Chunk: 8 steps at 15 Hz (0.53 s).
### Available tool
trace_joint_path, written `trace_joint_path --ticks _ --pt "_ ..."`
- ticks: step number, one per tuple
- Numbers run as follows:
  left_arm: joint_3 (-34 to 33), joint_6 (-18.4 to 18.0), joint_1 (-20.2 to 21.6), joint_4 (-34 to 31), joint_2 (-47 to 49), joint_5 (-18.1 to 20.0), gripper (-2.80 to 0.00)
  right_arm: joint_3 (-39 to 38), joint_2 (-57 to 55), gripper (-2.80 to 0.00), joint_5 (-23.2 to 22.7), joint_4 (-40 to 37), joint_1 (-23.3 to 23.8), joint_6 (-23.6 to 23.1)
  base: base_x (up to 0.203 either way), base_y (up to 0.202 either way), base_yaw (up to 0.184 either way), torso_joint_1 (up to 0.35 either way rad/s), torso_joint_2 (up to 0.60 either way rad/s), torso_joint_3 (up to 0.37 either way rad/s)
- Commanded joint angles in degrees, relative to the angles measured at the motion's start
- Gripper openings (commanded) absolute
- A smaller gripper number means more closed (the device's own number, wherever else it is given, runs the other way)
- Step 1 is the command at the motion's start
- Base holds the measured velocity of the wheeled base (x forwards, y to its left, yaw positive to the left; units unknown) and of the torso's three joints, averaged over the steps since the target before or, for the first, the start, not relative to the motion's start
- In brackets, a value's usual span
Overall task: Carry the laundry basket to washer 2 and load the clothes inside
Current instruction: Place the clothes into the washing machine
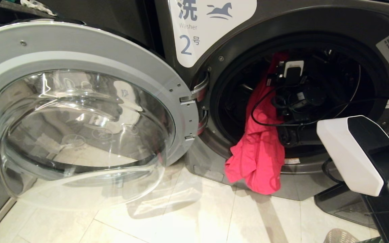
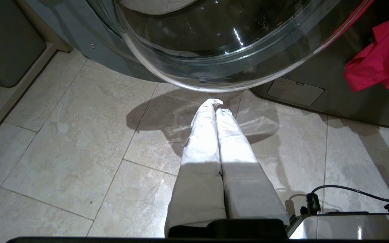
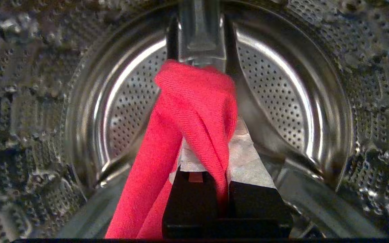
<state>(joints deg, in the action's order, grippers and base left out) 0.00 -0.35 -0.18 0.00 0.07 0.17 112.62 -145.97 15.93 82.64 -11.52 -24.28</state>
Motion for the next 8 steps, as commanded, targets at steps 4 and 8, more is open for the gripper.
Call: trace_joint_path --ticks 4,8 --pt "0.0 0.0 0.0 0.0 0.0 0.0 -2.80 -0.1 -1.2 -2.80 -1.3 -1.3 0.4 -0.6 0.000 0.000 0.000 0.000 0.00 0.000" --pt "0.0 0.0 0.0 0.0 0.0 0.0 -2.80 -0.3 -0.8 0.00 -4.3 -1.6 0.4 -1.6 0.000 0.000 0.000 0.000 0.00 0.000"
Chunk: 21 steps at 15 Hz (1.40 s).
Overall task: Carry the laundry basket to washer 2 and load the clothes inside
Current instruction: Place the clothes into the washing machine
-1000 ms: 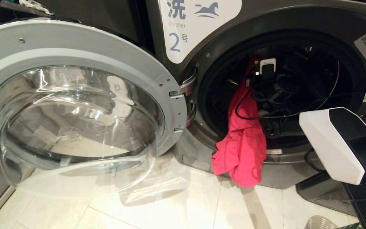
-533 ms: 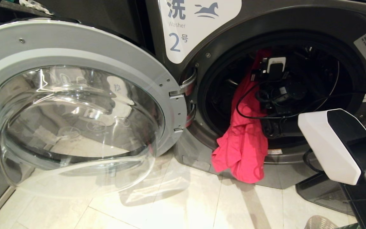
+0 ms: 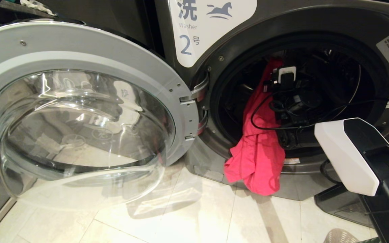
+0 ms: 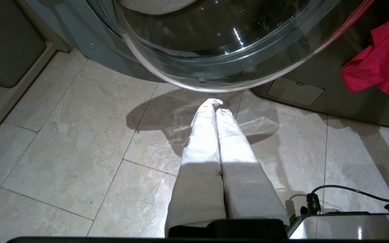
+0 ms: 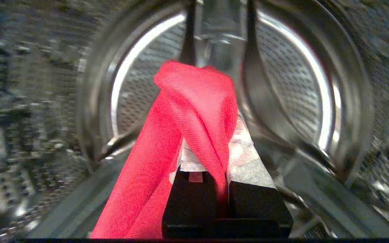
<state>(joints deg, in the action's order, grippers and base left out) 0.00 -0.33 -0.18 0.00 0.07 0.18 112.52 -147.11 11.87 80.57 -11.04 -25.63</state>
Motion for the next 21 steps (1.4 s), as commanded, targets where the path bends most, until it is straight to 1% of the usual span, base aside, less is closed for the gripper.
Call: trace_joint_path --ticks 1,6,8,9,11,14,17,19,21 --pt "0.0 0.0 0.0 0.0 0.0 0.0 -2.80 -0.2 0.2 0.00 -0.6 0.4 0.0 -0.2 0.000 0.000 0.000 0.000 0.00 0.000" --pt "0.0 0.0 0.0 0.0 0.0 0.0 -2.80 -1.9 -0.5 0.00 -0.7 0.4 0.3 0.4 0.000 0.000 0.000 0.000 0.00 0.000" --pt "0.0 0.0 0.0 0.0 0.0 0.0 -2.80 -5.6 0.2 0.00 -0.9 -0.5 0.4 0.6 0.000 0.000 0.000 0.000 0.00 0.000" --pt "0.0 0.0 0.0 0.0 0.0 0.0 -2.80 -8.7 1.3 0.00 -1.1 -0.9 0.4 0.9 0.000 0.000 0.000 0.000 0.00 0.000" --pt "0.0 0.0 0.0 0.0 0.0 0.0 -2.80 -18.1 5.7 0.00 -2.6 -1.6 0.4 2.4 0.000 0.000 0.000 0.000 0.00 0.000" --pt "0.0 0.0 0.0 0.0 0.0 0.0 -2.80 -33.5 18.0 0.00 -6.9 -3.7 0.0 5.9 0.000 0.000 0.000 0.000 0.00 0.000" --pt "0.0 0.0 0.0 0.0 0.0 0.0 -2.80 -42.6 30.1 0.00 -9.4 -8.4 -0.9 8.4 0.000 0.000 0.000 0.000 0.00 0.000" --pt "0.0 0.0 0.0 0.0 0.0 0.0 -2.80 -48.9 36.7 0.00 -10.0 -10.0 -2.4 9.8 0.000 0.000 0.000 0.000 0.00 0.000" --pt "0.0 0.0 0.0 0.0 0.0 0.0 -2.80 -57.2 40.9 0.00 -10.2 -10.4 -4.1 10.4 0.000 0.000 0.000 0.000 0.00 0.000"
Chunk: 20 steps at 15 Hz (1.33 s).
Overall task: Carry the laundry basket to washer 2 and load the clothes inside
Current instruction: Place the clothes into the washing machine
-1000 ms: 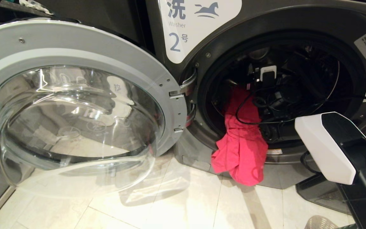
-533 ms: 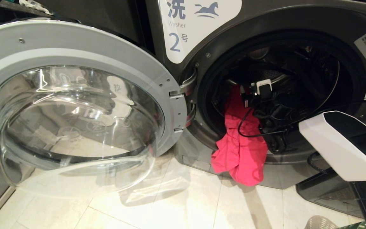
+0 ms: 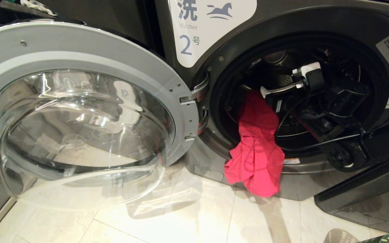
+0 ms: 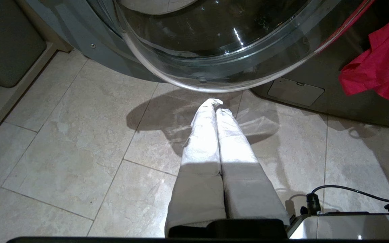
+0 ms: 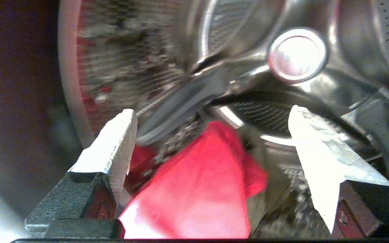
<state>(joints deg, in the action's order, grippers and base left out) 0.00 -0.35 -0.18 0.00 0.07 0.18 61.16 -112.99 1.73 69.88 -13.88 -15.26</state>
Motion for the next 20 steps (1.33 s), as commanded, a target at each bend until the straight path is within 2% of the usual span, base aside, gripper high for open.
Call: trace_joint_path --ticks 1,8,13,16,20 --pt "0.0 0.0 0.0 0.0 0.0 0.0 -2.80 -10.3 8.6 0.00 0.0 0.2 -1.9 0.0 0.000 0.000 0.000 0.000 0.00 0.000" --pt "0.0 0.0 0.0 0.0 0.0 0.0 -2.80 -37.7 20.8 0.00 1.6 -0.2 -3.1 -0.2 0.000 0.000 0.000 0.000 0.00 0.000" --pt "0.0 0.0 0.0 0.0 0.0 0.0 -2.80 -49.3 24.8 0.00 5.3 -8.8 -4.1 1.2 0.000 0.000 0.000 0.000 0.00 0.000" --pt "0.0 0.0 0.0 0.0 0.0 0.0 -2.80 -48.5 22.8 0.00 8.1 -17.2 -8.8 11.5 0.000 0.000 0.000 0.000 0.00 0.000" --pt "0.0 0.0 0.0 0.0 0.0 0.0 -2.80 -43.5 14.8 0.00 14.5 -20.7 -14.8 21.5 0.000 0.000 0.000 0.000 0.00 0.000"
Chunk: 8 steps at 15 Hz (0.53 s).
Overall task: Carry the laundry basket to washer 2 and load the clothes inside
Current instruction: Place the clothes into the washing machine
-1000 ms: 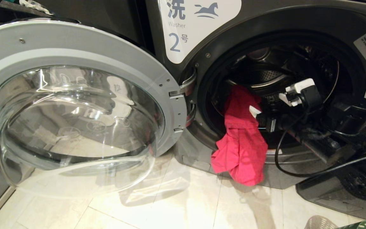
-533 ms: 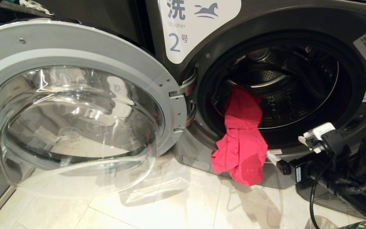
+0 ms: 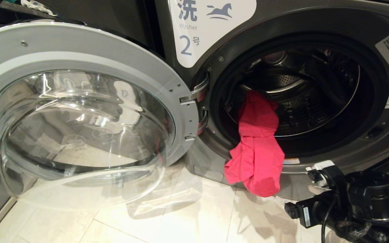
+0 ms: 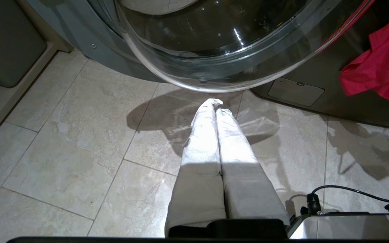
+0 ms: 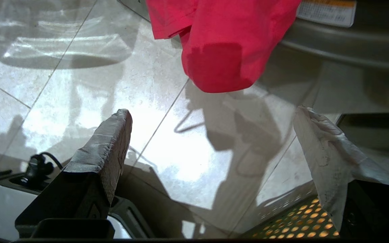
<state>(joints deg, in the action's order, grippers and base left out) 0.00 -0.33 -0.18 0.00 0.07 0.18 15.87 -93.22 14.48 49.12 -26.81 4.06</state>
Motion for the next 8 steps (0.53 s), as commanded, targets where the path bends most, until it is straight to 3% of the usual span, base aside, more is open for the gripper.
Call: trace_joint_path --ticks 1,4,8 --pt "0.0 0.0 0.0 0.0 0.0 0.0 -2.80 3.7 -7.8 0.00 3.4 -0.1 -2.3 3.6 0.000 0.000 0.000 0.000 0.00 0.000" --pt "0.0 0.0 0.0 0.0 0.0 0.0 -2.80 10.1 -15.5 0.00 8.3 -0.2 -2.5 5.5 0.000 0.000 0.000 0.000 0.00 0.000" --pt "0.0 0.0 0.0 0.0 0.0 0.0 -2.80 16.2 -23.8 0.00 9.4 -0.2 -0.3 6.8 0.000 0.000 0.000 0.000 0.00 0.000"
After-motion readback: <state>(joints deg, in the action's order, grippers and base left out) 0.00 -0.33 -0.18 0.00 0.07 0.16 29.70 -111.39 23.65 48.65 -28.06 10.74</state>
